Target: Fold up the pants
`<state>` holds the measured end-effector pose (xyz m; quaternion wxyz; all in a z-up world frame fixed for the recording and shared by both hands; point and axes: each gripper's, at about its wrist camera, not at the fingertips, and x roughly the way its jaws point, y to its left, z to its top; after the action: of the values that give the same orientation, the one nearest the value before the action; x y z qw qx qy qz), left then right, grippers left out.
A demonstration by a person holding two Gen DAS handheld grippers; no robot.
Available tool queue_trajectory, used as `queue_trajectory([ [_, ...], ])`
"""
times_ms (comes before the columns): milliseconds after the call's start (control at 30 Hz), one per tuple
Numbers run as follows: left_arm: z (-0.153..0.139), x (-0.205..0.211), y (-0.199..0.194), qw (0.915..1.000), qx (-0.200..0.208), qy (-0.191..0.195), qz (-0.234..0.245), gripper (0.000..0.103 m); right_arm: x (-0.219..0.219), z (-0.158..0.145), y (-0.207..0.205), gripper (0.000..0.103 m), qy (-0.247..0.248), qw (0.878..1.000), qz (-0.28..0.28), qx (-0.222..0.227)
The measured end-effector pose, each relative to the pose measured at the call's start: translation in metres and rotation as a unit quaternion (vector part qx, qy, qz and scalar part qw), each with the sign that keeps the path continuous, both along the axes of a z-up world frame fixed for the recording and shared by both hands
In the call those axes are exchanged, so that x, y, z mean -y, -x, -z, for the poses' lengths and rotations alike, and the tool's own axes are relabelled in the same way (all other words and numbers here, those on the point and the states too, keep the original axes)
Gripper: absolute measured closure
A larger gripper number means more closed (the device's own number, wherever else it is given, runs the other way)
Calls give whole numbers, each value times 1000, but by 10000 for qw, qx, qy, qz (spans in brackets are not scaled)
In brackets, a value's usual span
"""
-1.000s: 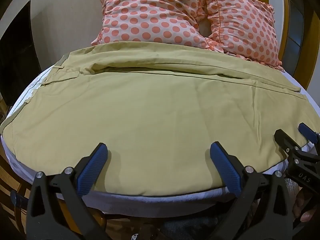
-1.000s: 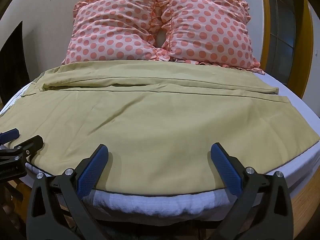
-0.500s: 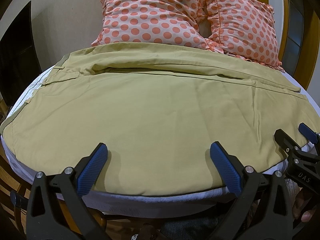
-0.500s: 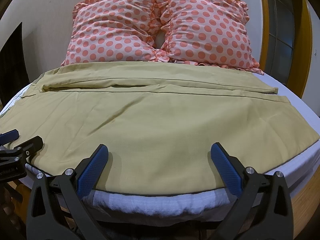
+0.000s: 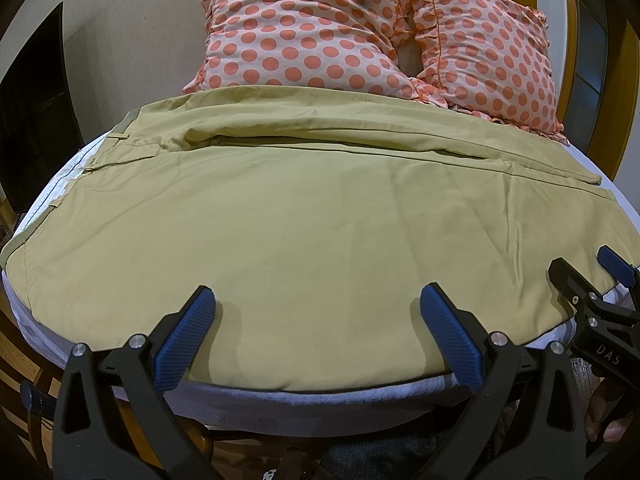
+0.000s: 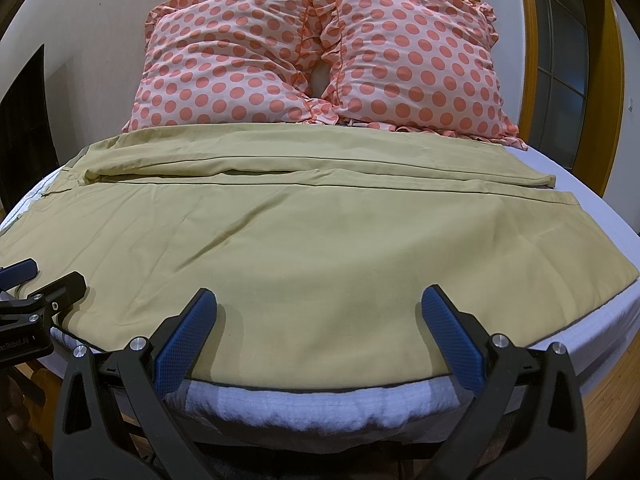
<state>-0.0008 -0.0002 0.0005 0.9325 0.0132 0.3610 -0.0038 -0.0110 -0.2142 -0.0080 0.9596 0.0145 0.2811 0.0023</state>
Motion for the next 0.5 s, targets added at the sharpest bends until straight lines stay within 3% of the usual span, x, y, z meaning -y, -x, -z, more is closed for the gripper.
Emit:
queue_trajectory([
  [500,0,0,0,10000,23,-3,0,2,1,-2,2,1,2,10000,-2,20],
])
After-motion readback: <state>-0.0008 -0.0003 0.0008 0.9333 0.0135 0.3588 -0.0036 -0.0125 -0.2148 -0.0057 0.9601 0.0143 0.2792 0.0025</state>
